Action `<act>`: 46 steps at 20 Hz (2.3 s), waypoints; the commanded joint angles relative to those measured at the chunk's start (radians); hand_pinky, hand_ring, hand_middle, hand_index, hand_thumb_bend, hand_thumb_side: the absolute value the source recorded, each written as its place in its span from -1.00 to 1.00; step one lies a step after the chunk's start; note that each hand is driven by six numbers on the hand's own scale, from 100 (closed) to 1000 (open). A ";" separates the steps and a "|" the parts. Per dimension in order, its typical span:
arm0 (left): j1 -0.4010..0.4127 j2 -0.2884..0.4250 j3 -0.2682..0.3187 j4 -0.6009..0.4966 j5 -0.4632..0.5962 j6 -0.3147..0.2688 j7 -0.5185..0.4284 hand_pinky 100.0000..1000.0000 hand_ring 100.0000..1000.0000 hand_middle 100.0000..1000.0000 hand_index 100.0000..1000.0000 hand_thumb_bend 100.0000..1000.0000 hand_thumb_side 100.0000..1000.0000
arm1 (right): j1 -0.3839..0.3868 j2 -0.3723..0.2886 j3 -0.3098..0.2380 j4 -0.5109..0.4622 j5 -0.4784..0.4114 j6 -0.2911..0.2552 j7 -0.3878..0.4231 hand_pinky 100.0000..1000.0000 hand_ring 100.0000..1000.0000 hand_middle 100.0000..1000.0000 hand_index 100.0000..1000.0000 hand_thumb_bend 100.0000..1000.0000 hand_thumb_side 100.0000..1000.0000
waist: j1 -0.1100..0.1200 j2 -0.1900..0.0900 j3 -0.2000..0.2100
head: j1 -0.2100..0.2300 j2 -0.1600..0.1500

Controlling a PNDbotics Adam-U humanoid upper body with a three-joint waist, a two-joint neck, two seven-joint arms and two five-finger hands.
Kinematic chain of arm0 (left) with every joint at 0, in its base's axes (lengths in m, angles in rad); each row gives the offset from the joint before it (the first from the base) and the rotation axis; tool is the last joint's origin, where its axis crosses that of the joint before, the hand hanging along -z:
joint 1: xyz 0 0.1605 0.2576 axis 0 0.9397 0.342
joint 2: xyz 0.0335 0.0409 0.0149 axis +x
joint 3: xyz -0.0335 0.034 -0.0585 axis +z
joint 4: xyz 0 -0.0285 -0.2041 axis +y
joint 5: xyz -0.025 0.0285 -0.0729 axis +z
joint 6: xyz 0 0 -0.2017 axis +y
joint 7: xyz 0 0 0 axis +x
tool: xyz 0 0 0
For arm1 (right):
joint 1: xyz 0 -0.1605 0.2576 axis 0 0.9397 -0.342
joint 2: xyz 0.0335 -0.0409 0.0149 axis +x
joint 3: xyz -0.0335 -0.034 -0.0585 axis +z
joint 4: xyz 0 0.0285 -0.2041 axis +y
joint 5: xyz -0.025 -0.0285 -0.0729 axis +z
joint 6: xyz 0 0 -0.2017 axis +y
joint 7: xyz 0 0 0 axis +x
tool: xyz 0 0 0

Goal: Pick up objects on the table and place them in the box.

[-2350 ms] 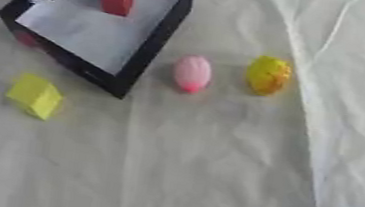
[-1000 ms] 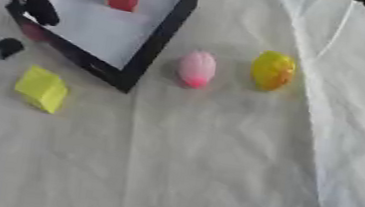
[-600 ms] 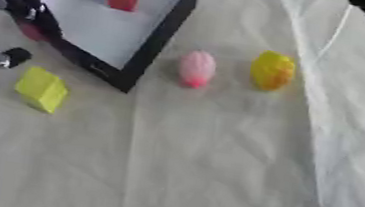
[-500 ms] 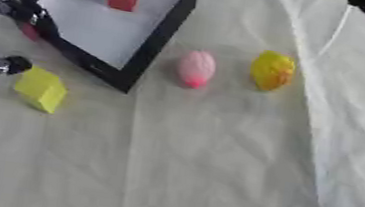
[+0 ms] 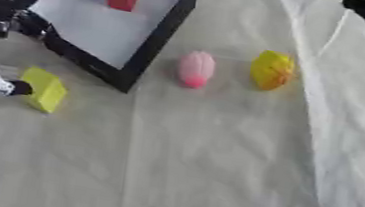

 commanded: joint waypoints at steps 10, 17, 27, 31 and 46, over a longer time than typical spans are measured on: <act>0.003 -0.002 -0.010 0.030 -0.060 -0.115 -0.107 0.70 0.56 0.55 0.71 -0.29 -0.28 | -0.001 -0.016 -0.002 -0.007 0.014 -0.003 0.007 1.00 0.63 0.50 0.62 -1.00 -0.06 | -0.007 -0.037 -0.003 | 0.003 0.007; 0.013 -0.002 -0.022 0.034 -0.086 -0.118 -0.114 0.67 0.51 0.50 0.67 -0.19 -0.29 | 0.000 -0.014 -0.002 -0.007 0.017 -0.004 0.009 1.00 0.63 0.50 0.62 -1.00 -0.06 | -0.007 -0.035 -0.003 | 0.003 0.007; 0.030 -0.013 -0.014 0.073 -0.149 -0.117 -0.058 0.60 0.46 0.44 0.65 -0.24 -0.63 | 0.003 -0.009 0.001 -0.008 0.023 -0.006 0.015 1.00 0.63 0.50 0.61 -1.00 -0.06 | -0.012 -0.033 -0.005 | 0.006 0.007; 0.034 -0.029 -0.009 0.090 -0.160 -0.112 -0.027 0.51 0.37 0.34 0.62 -0.40 -0.77 | 0.006 -0.004 0.001 -0.007 0.032 -0.009 0.019 1.00 0.63 0.51 0.61 -1.00 -0.06 | -0.015 -0.030 -0.006 | 0.006 0.007; 0.049 0.086 0.034 -0.082 -0.024 -0.115 0.034 0.20 0.09 0.08 0.39 -0.81 -0.75 | 0.022 -0.007 -0.001 -0.003 0.051 -0.016 0.019 1.00 0.63 0.51 0.61 -1.00 -0.06 | -0.009 -0.034 -0.004 | -0.001 0.007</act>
